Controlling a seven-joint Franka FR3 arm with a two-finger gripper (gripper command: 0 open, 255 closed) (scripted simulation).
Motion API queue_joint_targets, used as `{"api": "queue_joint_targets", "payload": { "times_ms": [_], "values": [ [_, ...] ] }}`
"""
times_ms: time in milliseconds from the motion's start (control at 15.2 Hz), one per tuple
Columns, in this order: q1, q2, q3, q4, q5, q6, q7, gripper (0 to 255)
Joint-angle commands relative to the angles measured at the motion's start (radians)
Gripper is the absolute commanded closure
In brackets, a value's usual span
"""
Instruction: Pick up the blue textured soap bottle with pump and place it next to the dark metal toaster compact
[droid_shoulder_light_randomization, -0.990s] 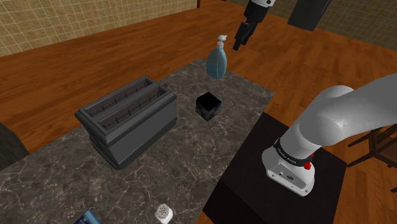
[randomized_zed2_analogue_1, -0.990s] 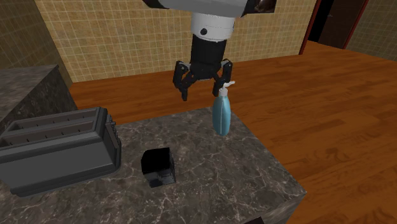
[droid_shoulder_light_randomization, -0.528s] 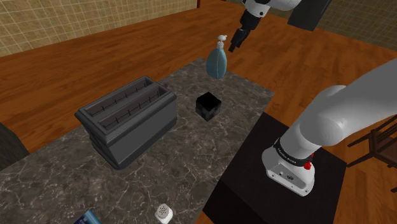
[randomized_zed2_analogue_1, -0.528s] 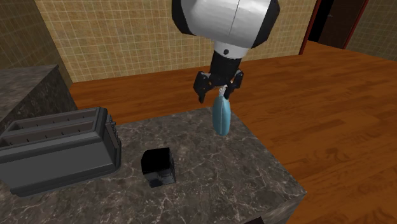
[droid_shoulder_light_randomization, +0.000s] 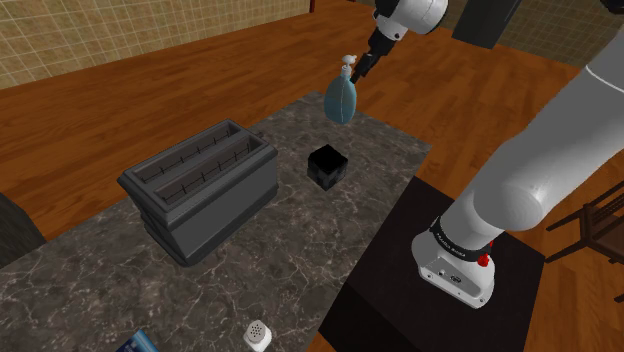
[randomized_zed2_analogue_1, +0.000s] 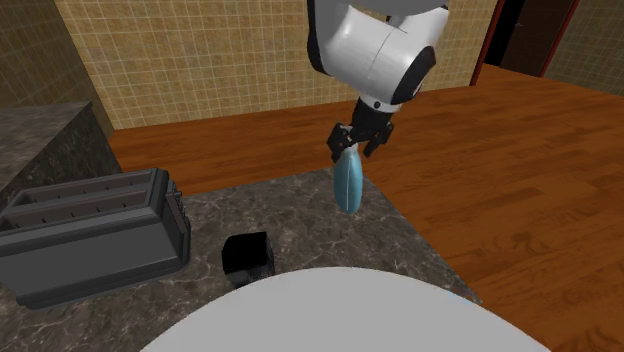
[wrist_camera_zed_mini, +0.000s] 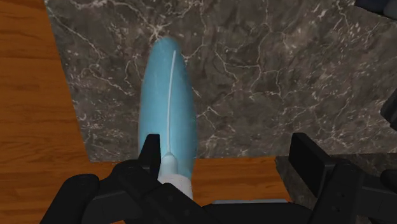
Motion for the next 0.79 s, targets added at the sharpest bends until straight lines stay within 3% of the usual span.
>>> {"api": "queue_joint_targets", "payload": {
  "times_ms": [0, 198, 726],
  "values": [
    [-0.004, 0.083, -0.022, 0.054, 0.099, 0.011, -0.098, 0],
    [-0.029, 0.189, -0.024, 0.134, 0.217, 0.007, -0.203, 0],
    [-0.033, 0.273, 0.008, 0.14, 0.304, 0.065, -0.258, 0]
  ]
}}
